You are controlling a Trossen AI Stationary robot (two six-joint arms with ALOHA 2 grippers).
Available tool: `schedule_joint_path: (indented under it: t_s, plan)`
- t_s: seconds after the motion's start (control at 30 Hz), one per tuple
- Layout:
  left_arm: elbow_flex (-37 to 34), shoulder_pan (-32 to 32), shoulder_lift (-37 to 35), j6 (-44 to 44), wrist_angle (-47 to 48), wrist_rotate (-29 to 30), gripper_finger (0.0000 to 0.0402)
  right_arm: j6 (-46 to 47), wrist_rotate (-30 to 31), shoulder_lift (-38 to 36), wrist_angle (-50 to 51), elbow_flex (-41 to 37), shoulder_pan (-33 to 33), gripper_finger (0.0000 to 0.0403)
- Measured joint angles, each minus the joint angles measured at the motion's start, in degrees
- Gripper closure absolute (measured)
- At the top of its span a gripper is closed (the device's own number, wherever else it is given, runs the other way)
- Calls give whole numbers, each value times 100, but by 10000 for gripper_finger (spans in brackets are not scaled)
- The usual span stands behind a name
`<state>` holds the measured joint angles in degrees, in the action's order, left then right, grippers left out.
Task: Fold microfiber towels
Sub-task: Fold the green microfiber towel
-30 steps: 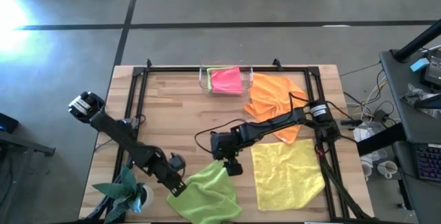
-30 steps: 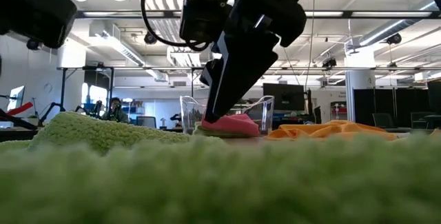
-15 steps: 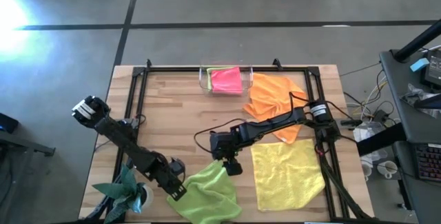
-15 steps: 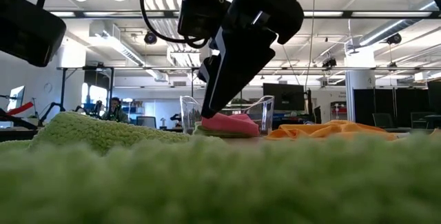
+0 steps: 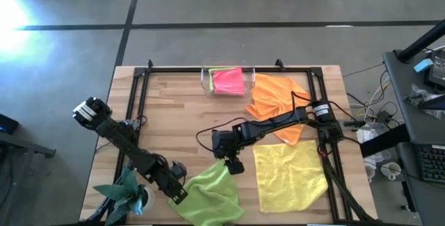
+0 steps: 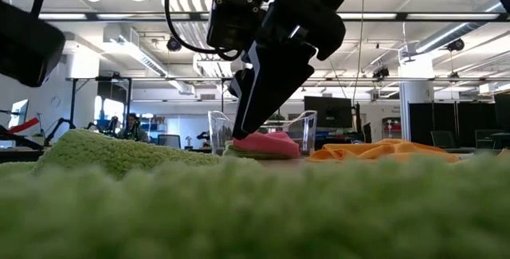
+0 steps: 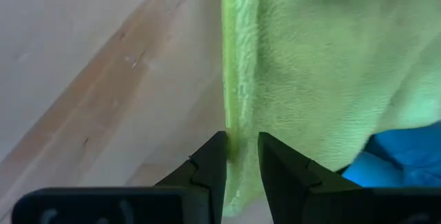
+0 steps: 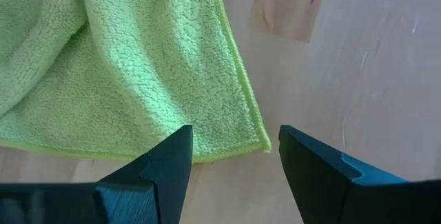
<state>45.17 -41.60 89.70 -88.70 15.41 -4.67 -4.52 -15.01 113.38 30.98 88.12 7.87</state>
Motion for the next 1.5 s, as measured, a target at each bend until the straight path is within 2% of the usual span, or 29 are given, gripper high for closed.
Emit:
schedule_joint_path:
  t_s: [0.33,0.63,1.0,1.1,1.23,1.5]
  plan:
    - [-20,-62,379,-71,-298,-243,336,-81,-2,59,-68,-2,-41,197]
    - [-20,-73,360,102,-343,-240,397,168,-43,350,-483,-13,-41,197]
    - [-24,-47,360,381,-323,-112,396,306,-139,596,-518,-58,-37,207]
    - [-24,-33,360,397,-272,34,396,465,-557,708,-578,-46,-12,220]
    - [-17,42,351,410,-116,253,396,587,-626,732,-461,-46,102,250]
    - [-7,127,345,577,49,486,396,797,-187,743,-278,-48,189,351]
